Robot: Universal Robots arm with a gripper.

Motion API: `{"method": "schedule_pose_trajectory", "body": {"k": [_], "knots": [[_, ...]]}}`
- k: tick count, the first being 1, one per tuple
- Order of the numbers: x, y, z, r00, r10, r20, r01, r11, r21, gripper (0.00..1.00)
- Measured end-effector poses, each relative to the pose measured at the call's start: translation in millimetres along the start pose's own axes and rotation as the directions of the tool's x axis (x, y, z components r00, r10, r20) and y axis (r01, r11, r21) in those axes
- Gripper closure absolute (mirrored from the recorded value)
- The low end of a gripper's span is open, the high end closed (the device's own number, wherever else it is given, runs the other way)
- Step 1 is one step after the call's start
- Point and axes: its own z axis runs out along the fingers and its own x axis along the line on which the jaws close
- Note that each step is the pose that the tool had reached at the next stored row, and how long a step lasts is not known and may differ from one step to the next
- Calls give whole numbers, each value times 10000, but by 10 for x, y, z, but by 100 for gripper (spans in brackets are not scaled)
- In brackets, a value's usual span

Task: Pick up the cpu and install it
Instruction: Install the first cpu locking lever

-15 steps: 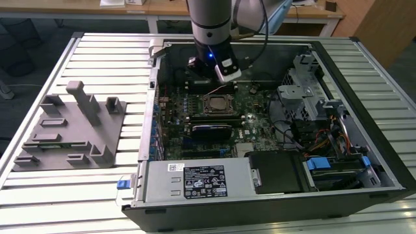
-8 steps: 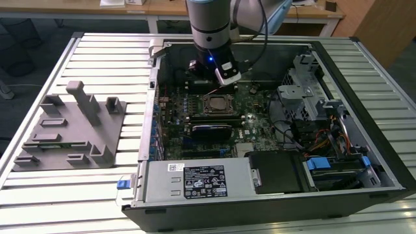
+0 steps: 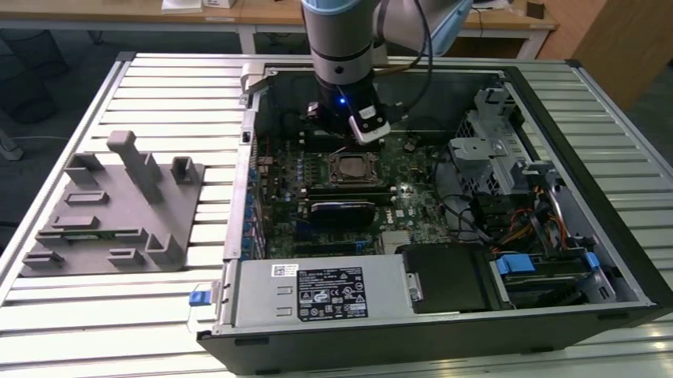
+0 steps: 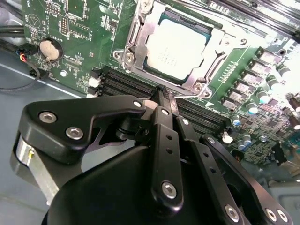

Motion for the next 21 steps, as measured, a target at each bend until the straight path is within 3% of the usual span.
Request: {"method": "schedule_pose_trajectory", "body": {"k": [16,21], "knots": [[-10,74,109,10000,-1,1,1,10000,6,89],[-23,93,137,9998,200,54,-201,9998,56,89]]}}
